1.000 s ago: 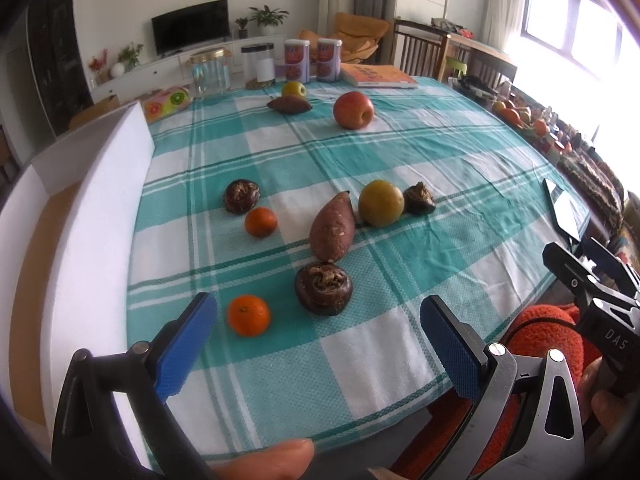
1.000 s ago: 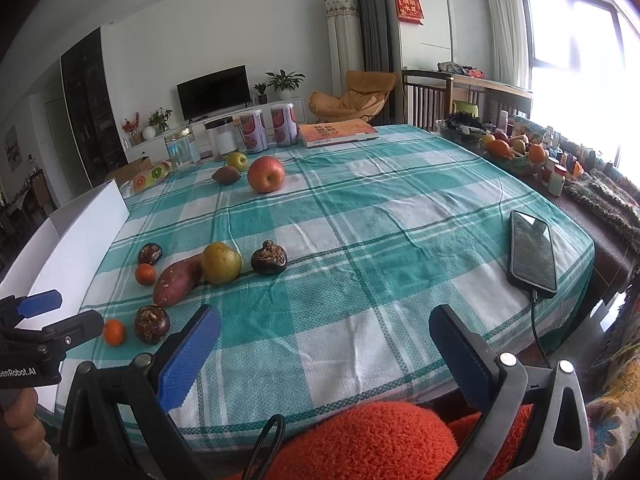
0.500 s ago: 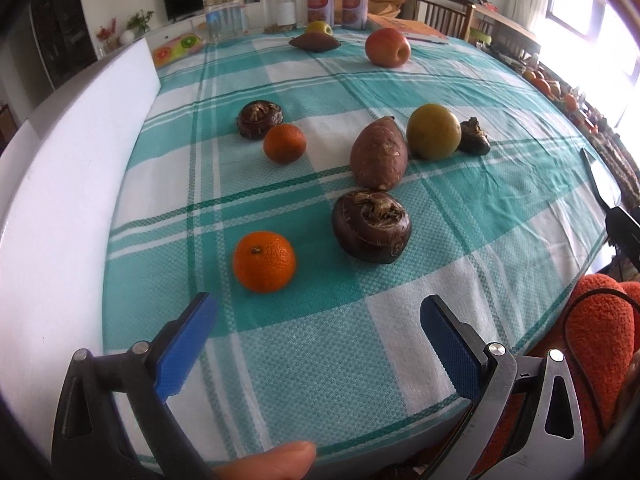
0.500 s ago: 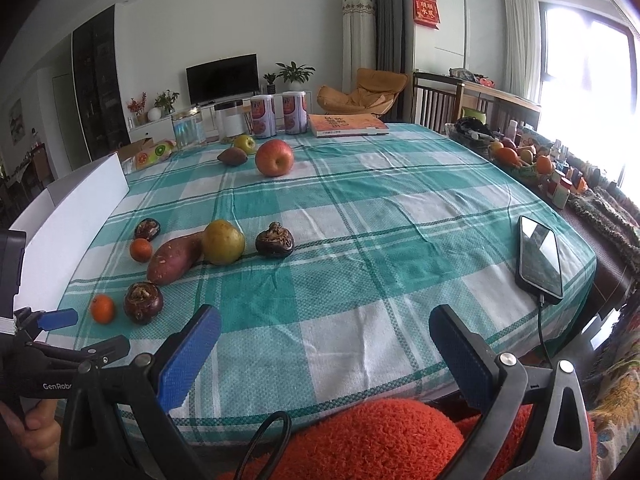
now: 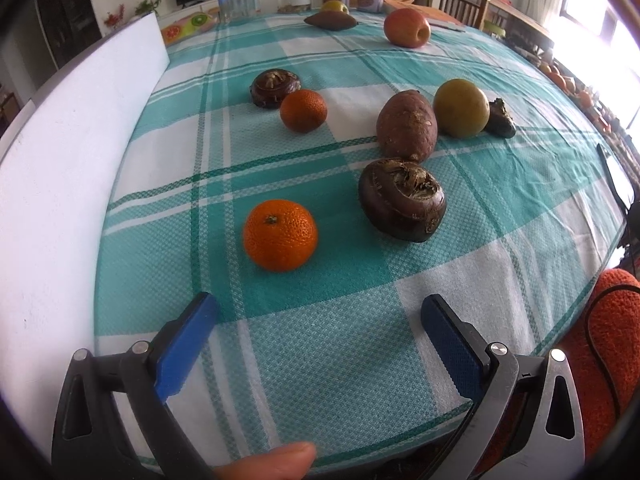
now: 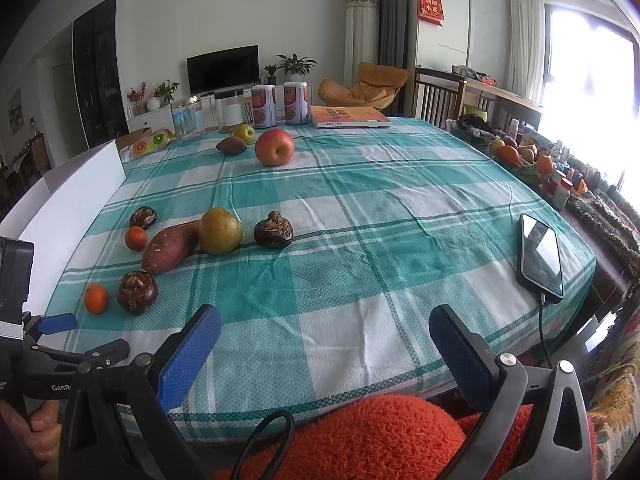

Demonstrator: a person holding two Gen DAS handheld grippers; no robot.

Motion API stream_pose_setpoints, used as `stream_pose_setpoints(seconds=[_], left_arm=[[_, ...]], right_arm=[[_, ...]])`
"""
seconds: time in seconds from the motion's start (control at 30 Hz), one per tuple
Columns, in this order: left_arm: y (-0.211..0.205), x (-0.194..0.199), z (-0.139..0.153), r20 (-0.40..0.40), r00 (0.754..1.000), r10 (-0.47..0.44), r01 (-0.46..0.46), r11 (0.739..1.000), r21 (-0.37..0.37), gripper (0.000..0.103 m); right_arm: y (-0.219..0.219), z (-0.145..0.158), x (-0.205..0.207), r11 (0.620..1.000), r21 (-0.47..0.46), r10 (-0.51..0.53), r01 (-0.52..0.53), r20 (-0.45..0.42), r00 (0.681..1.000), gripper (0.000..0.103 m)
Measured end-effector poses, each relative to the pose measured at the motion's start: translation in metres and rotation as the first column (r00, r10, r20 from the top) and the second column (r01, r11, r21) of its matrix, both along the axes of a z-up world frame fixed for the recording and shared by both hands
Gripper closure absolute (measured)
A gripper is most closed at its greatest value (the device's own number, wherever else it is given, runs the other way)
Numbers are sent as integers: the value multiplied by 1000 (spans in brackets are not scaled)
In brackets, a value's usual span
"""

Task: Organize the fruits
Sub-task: 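Move left tool toward a mandarin orange while right tool approaches a dark brown fruit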

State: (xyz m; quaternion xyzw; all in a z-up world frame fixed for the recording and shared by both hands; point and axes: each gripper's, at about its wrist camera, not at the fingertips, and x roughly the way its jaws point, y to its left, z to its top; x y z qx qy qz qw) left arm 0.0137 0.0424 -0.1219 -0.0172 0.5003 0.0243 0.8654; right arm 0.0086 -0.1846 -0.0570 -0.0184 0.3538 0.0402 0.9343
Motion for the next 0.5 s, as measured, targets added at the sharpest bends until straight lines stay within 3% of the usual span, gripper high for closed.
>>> stream_pose_setpoints(seconds=[0.4, 0.5], left_arm=[[4, 1, -1, 32, 998, -46, 46, 999, -5, 0], [12, 1, 1, 36, 998, -56, 58, 997, -44, 1]], right_arm=[[-1, -1, 0, 1000, 5, -2, 2, -6, 1000, 0], [-2, -2, 0, 1000, 6, -5, 5, -10, 1000, 0]])
